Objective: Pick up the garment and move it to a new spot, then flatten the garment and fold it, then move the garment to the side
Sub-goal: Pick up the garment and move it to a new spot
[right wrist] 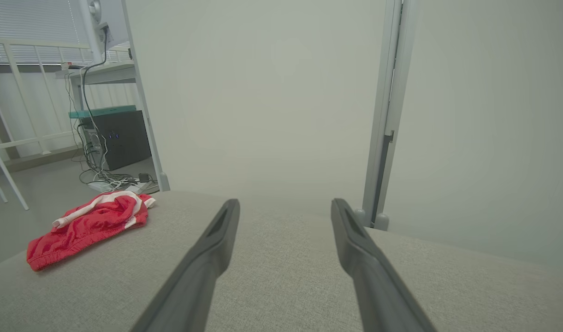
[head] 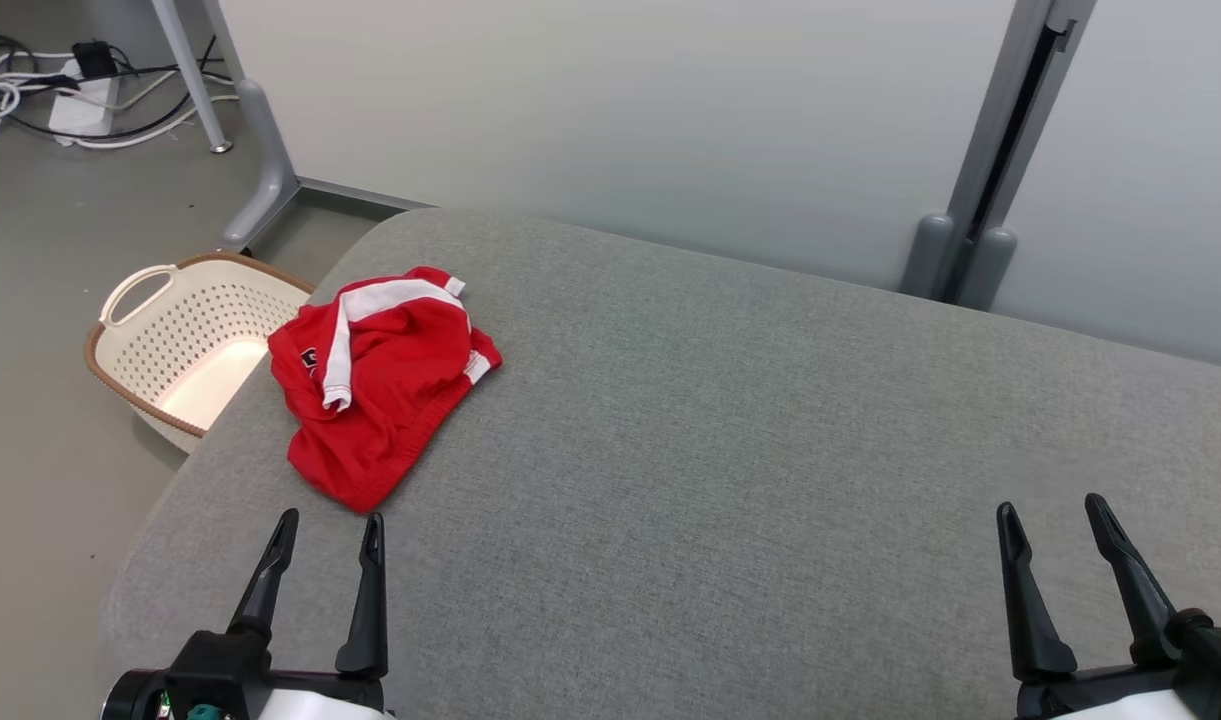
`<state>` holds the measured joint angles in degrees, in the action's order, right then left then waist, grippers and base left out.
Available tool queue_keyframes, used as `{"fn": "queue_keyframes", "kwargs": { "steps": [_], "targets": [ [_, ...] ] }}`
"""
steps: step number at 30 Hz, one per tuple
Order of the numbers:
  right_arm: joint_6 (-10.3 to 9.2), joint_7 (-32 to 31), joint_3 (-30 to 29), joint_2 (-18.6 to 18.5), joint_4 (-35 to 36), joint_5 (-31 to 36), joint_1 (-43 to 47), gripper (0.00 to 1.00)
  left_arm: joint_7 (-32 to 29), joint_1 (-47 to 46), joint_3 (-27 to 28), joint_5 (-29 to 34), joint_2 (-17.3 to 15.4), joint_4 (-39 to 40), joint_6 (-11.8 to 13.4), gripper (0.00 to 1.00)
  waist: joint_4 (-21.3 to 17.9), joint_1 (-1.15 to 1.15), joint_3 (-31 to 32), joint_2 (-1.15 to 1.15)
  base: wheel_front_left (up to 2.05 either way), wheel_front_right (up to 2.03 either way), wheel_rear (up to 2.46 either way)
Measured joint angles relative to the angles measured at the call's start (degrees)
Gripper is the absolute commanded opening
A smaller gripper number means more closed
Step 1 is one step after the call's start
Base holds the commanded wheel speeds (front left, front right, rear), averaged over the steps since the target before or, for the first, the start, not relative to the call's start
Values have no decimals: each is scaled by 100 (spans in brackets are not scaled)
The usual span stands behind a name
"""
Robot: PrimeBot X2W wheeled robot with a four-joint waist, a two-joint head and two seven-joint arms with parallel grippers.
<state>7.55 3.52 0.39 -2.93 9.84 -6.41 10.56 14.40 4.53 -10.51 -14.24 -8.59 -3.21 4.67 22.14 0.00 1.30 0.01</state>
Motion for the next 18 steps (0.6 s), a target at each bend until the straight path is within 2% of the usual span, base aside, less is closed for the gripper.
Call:
{"fn": "queue_keyframes", "kwargs": {
  "steps": [7, 18],
  "targets": [
    [0, -8, 27, 2, 30, 11, -2, 100, 26, 2, 5, 0, -18, 4, 25, 100, 172, 0, -55, 0, 0, 0, 0],
    [0, -174, 30, -45, 253, 156, -203, 100, 51, -337, 62, -8, 12, -149, 38, 100, 128, 0, -442, 0, 0, 0, 0]
  ]
}}
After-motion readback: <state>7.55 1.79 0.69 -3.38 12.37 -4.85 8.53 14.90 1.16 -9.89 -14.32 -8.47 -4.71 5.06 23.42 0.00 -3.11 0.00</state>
